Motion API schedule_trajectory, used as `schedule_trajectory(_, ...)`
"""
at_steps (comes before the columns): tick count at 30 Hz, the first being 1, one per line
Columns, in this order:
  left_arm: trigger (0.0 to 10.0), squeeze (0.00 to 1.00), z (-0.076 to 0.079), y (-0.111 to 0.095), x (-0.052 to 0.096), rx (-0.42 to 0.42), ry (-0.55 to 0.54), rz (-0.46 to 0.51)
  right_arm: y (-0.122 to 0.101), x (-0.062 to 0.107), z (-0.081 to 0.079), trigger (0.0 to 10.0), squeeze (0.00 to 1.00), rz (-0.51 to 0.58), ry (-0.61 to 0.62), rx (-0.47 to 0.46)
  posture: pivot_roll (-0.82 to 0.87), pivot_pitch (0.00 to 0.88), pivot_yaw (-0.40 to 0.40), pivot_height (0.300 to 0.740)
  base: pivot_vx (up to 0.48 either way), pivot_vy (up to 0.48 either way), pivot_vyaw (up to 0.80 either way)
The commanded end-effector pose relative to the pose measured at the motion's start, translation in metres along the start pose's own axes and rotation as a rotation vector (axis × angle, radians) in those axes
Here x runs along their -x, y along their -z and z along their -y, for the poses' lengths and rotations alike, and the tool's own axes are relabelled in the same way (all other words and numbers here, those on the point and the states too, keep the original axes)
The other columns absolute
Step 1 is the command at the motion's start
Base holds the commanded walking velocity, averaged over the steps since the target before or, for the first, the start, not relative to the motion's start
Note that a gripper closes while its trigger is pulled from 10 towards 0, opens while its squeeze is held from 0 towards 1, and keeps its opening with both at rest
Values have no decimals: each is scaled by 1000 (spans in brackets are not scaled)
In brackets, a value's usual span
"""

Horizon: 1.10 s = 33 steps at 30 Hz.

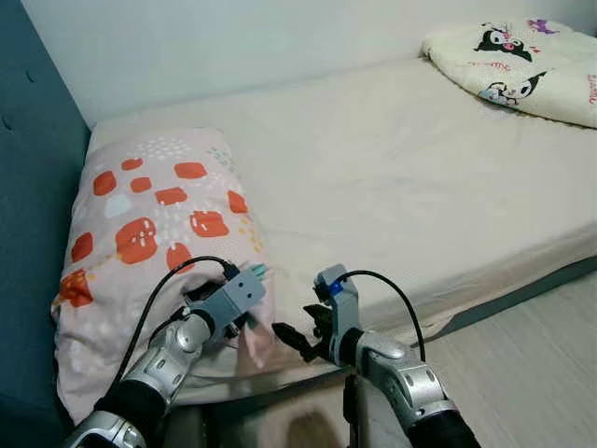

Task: Clean up the room

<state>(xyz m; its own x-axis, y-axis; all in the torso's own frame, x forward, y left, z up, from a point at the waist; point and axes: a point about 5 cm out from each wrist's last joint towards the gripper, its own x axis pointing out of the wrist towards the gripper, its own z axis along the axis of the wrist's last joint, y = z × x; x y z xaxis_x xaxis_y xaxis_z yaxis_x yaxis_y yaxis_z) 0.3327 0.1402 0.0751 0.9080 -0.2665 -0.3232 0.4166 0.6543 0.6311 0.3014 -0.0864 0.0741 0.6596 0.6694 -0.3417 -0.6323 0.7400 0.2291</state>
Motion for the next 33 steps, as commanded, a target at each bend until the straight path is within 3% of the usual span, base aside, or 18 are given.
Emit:
schedule_trajectory(1, 10000, 0, -6, 13, 4, -9, -32, -34, 3, -1, -6, 10000, 0, -12, -24, -5, -63, 173, 16, 582, 0, 0, 0)
schedule_trajectory(6, 10000, 0, -5, 24, 8, -5, -17, -66, 3, 0, -6, 10000, 0, -15, -27, -4, -64, 173, 16, 582, 0, 0, 0)
schedule_trajectory(8, 10000, 0, -6, 35, 14, -7, -4, -104, 4, 1, -5, 10000, 0, -18, -28, -4, -61, 172, 14, 582, 0, 0, 0)
schedule_trajectory(9, 10000, 0, -8, 51, 22, -15, 17, -157, 5, 1, -5, 10000, 0, -21, -28, -4, -59, 171, 13, 582, 0, 0, 0)
schedule_trajectory(11, 10000, 0, -14, 73, 35, -25, 33, -229, 6, 1, -5, 10000, 0, -26, -29, -4, -54, 171, 13, 582, 0, 0, 0)
schedule_trajectory(12, 10000, 0, -26, 87, 46, -90, 17, -287, 5, 1, -4, 10000, 0, -24, -23, -4, -48, 171, 11, 582, 0, 0, 0)
schedule_trajectory(13, 10000, 0, -26, 87, 46, -90, 17, -287, 5, 1, -4, 10000, 0, -24, -23, -4, -48, 171, 11, 582, 0, 0, 0)
schedule_trajectory(14, 10000, 0, -45, 104, 60, -148, -20, -358, 4, 1, -3, 10000, 0, -17, -21, -8, -44, 171, 10, 582, 0, 0, 0)
schedule_trajectory(22, 10000, 0, -68, 118, 81, -187, -19, -436, 3, -1, -4, 10000, 0, -18, -26, -2, -33, 167, 6, 582, 0, 0, 0)
schedule_trajectory(26, 10000, 0, -54, 116, 82, -132, 73, -432, 2, -1, -4, 10000, 0, -18, -24, -2, -34, 167, 8, 582, 0, 0, 0)
schedule_trajectory(29, 10000, 0, -32, 108, 80, -62, 169, -395, 3, -1, -4, 10000, 0, -20, -21, -3, -37, 170, 7, 582, 0, 0, 0)
schedule_trajectory(31, 10000, 0, -14, 94, 72, -33, 197, -333, 4, 0, -3, 10000, 0, -25, -18, -5, -41, 170, 7, 582, 0, 0, 0)
schedule_trajectory(33, 10000, 0, -6, 81, 63, -15, 181, -278, 5, 0, -3, 10000, 0, -28, -16, -6, -43, 171, 7, 582, 0, 0, 0)
